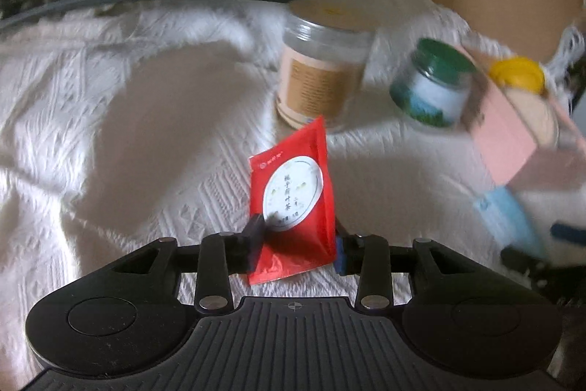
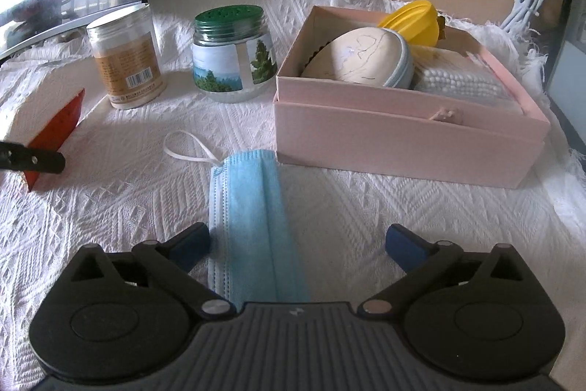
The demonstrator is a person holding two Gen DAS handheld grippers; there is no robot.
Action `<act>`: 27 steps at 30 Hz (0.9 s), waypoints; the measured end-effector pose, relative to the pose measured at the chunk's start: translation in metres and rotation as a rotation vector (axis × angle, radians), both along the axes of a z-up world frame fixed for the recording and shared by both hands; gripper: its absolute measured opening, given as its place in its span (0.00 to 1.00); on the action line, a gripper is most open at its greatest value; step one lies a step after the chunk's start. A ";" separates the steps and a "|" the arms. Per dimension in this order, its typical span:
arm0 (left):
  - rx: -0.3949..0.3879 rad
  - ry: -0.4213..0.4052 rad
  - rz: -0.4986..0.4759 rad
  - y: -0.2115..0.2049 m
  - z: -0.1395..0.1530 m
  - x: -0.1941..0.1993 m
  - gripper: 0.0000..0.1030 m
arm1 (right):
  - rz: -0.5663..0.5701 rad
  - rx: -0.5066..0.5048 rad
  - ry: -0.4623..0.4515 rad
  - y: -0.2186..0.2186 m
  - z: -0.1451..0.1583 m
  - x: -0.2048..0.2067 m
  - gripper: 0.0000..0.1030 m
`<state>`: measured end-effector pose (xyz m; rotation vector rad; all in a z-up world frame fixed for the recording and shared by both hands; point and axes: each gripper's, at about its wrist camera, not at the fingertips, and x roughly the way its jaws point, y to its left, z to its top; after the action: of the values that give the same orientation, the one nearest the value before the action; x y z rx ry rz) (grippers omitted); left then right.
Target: Organize soft objects
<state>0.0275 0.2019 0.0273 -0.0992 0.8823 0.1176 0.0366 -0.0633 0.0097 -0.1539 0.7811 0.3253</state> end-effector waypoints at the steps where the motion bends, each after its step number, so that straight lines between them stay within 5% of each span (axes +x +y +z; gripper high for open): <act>1: 0.015 0.004 -0.011 -0.003 -0.001 0.000 0.41 | 0.000 0.001 -0.001 0.000 0.000 0.000 1.00; 9: -0.058 0.004 -0.036 0.000 -0.004 0.000 0.53 | -0.002 0.003 -0.005 0.000 0.000 -0.001 1.00; 14: -0.126 -0.004 -0.042 0.010 -0.004 -0.010 0.53 | 0.000 0.004 -0.009 0.000 0.001 -0.001 1.00; 23: -0.120 -0.031 0.035 0.003 -0.001 0.003 0.53 | 0.001 0.004 -0.010 0.001 0.001 -0.001 1.00; 27: -0.202 -0.016 0.043 0.007 0.000 0.015 0.57 | 0.007 0.006 -0.010 0.000 0.001 -0.001 1.00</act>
<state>0.0429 0.2090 0.0269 -0.3076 0.8748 0.0672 0.0359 -0.0632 0.0106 -0.1525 0.7701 0.3331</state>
